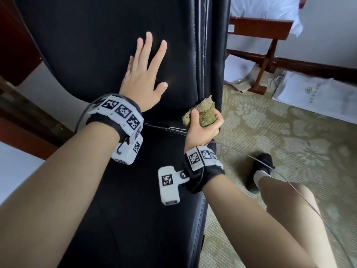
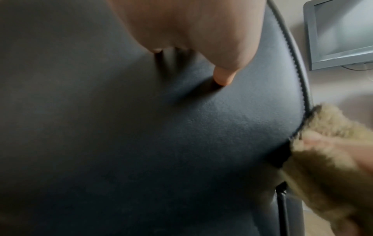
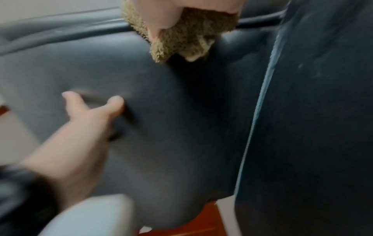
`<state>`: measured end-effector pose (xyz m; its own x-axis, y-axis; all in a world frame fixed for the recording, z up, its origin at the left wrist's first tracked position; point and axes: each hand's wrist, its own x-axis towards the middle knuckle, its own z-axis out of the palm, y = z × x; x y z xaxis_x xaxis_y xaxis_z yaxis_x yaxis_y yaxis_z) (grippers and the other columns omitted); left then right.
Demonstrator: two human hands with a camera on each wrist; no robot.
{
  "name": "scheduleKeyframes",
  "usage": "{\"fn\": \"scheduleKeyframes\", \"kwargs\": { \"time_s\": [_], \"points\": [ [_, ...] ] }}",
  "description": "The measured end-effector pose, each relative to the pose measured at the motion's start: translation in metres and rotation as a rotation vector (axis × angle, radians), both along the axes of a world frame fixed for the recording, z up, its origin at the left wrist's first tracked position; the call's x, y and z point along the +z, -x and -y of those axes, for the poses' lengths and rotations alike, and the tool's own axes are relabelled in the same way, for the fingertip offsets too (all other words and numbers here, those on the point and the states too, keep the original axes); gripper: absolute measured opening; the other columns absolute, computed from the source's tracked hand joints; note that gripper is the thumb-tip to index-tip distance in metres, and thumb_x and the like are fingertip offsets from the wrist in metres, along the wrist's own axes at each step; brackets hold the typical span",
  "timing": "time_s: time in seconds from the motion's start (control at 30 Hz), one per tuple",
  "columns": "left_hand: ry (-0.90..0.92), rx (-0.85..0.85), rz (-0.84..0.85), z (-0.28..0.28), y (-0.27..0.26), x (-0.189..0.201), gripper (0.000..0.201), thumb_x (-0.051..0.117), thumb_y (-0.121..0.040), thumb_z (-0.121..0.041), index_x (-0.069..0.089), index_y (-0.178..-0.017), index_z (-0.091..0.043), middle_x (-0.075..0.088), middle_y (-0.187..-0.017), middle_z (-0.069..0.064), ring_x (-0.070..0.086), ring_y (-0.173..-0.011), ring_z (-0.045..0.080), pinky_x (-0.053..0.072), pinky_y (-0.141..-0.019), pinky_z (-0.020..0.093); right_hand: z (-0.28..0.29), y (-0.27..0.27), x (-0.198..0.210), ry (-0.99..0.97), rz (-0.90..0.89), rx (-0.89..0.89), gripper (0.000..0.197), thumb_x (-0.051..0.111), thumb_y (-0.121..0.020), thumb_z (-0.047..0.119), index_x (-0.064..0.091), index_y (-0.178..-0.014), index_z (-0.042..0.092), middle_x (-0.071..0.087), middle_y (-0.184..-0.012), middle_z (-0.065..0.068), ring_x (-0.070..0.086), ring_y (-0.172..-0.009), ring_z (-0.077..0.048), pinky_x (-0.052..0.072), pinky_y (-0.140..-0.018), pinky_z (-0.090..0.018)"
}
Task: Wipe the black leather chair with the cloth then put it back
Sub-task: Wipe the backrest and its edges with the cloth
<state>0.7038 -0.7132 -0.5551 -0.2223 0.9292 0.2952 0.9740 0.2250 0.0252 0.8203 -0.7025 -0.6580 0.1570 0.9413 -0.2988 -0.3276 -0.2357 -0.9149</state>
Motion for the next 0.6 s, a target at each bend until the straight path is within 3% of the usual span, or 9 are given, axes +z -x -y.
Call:
{"fn": "scheduleKeyframes", "kwargs": {
  "time_s": [0.1,0.17,0.23,0.3,0.4,0.5,0.57,0.6],
  "points": [
    [-0.011,0.006,0.007,-0.002,-0.003,-0.002,0.080,0.052,-0.091,-0.019,-0.001,-0.150,-0.020,-0.014,-0.156,0.011,-0.012,-0.144,0.029,0.002,-0.115,0.044,-0.012,-0.017,-0.027,0.096,0.180,0.014,0.045,0.068,-0.081,0.022,0.048,-0.121,0.019,0.046,-0.111,-0.011,0.052,-0.092,-0.024,0.035,-0.076,-0.020],
    [-0.014,0.012,0.009,-0.003,-0.002,-0.003,0.080,0.052,-0.091,-0.018,-0.001,-0.150,-0.019,-0.014,-0.156,0.012,-0.012,-0.144,0.030,0.002,-0.115,0.045,-0.017,-0.039,-0.048,0.298,0.226,-0.036,0.046,0.064,-0.084,0.026,0.046,-0.125,0.020,0.048,-0.115,-0.015,0.054,-0.099,-0.032,0.036,-0.083,-0.025],
    [-0.015,0.012,0.006,-0.004,-0.002,-0.004,0.080,0.052,-0.091,-0.018,-0.001,-0.150,-0.019,-0.014,-0.156,0.012,-0.012,-0.143,0.030,0.001,-0.115,0.045,-0.021,-0.057,-0.055,0.359,0.252,-0.111,0.045,0.063,-0.083,0.029,0.047,-0.125,0.020,0.052,-0.117,-0.018,0.054,-0.103,-0.033,0.033,-0.084,-0.027],
    [-0.025,0.006,0.013,-0.004,-0.003,-0.006,0.080,0.052,-0.091,-0.017,-0.001,-0.150,-0.019,-0.014,-0.156,0.012,-0.013,-0.143,0.030,0.001,-0.115,0.045,-0.033,-0.061,-0.047,0.239,0.216,-0.153,0.041,0.066,-0.082,0.024,0.052,-0.120,0.018,0.055,-0.115,-0.017,0.055,-0.102,-0.031,0.033,-0.072,-0.017],
    [-0.035,0.006,0.018,-0.004,-0.003,-0.006,0.080,0.052,-0.091,-0.017,-0.002,-0.150,-0.020,-0.014,-0.156,0.012,-0.013,-0.143,0.030,0.000,-0.115,0.044,-0.053,-0.051,-0.009,-0.033,0.143,-0.157,0.040,0.068,-0.080,0.015,0.054,-0.117,0.015,0.049,-0.118,-0.015,0.050,-0.101,-0.021,0.038,-0.080,-0.015],
    [-0.029,0.017,0.008,-0.003,-0.001,-0.005,0.081,0.053,-0.091,-0.017,-0.002,-0.150,-0.021,-0.014,-0.156,0.011,-0.013,-0.143,0.029,0.000,-0.115,0.043,-0.066,-0.036,0.022,-0.339,0.160,-0.104,0.039,0.068,-0.079,0.009,0.055,-0.116,0.008,0.049,-0.116,-0.014,0.043,-0.090,0.003,0.033,-0.077,0.001],
    [-0.030,0.013,0.010,-0.003,-0.001,-0.005,0.082,0.053,-0.091,-0.016,-0.002,-0.150,-0.021,-0.014,-0.156,0.011,-0.013,-0.143,0.030,0.000,-0.115,0.044,-0.073,-0.031,0.029,-0.488,0.218,-0.073,0.037,0.067,-0.079,0.007,0.056,-0.114,0.005,0.052,-0.115,-0.010,0.040,-0.092,0.001,0.030,-0.080,0.001],
    [-0.028,0.010,0.012,-0.004,-0.002,-0.006,0.082,0.053,-0.091,-0.016,-0.002,-0.150,-0.021,-0.014,-0.156,0.011,-0.013,-0.143,0.030,0.000,-0.115,0.044,-0.076,-0.032,0.025,-0.538,0.268,-0.065,0.037,0.066,-0.078,0.007,0.056,-0.113,0.005,0.054,-0.114,-0.008,0.041,-0.095,-0.007,0.032,-0.082,-0.005]
  ]
}}
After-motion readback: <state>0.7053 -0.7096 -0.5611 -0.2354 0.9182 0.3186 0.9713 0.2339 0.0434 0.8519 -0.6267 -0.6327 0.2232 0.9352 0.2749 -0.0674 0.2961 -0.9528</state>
